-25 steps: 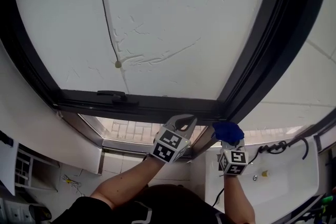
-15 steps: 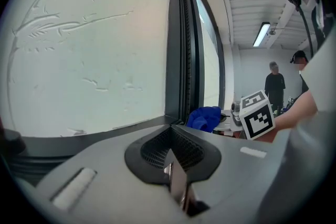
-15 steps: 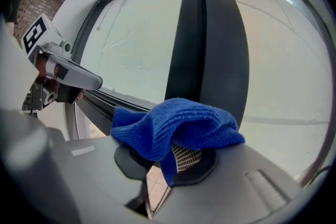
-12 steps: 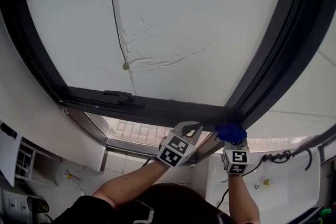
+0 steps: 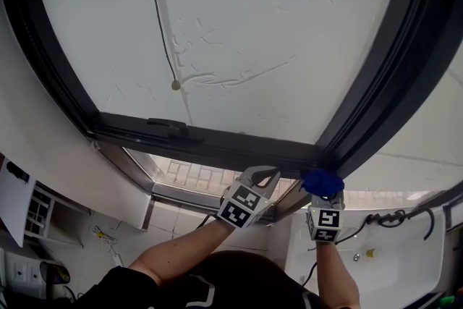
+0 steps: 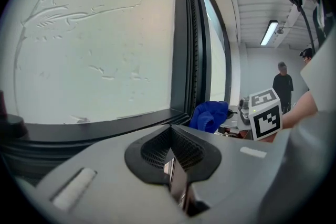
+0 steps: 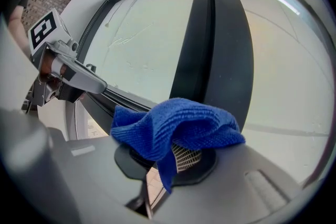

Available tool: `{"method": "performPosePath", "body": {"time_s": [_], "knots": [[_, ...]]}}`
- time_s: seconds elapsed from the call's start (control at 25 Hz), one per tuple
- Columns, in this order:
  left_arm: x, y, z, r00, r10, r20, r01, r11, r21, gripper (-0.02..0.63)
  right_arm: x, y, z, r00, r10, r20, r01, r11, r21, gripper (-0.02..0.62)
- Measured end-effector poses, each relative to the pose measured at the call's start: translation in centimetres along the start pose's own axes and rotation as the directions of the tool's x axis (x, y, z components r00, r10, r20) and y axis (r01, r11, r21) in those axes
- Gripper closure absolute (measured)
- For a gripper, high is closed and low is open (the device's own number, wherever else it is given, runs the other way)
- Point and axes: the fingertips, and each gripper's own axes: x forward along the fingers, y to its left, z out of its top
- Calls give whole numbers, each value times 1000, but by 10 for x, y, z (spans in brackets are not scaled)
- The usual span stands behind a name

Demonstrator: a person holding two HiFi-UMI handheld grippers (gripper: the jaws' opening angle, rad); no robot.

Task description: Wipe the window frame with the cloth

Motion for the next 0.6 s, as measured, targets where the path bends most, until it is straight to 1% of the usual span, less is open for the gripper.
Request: {"method": "performPosePath", "body": {"time_s": [0.12,0.2,0.36,0.48,0.56,0.6], "knots": [[-7,5,3,999,24,26,-24,999,-26,614,1,6,2,1000,20,10,-21,1000,11,545],[-13,6,3,999,39,30,-37,998,-43,614,1,11,4,1000,24,14,-24,1000,2,543],[-25,10,-2,997,74,31,-72,996,-60,614,3,14,4,1000,-1,8,1,1000,-14,543],[-36,15,-9,994,108,27,-105,991,-86,614,2,15,4,1000,2,8,-1,1000,-23,544],[-42,18,-12,991,127,28,-124,987,-105,614,3,17,5,1000,13,10,-12,999,-39,543],[-44,19,-14,990,136,28,-132,985,-113,614,4,22,7,999,31,14,-30,998,-58,543]]}}
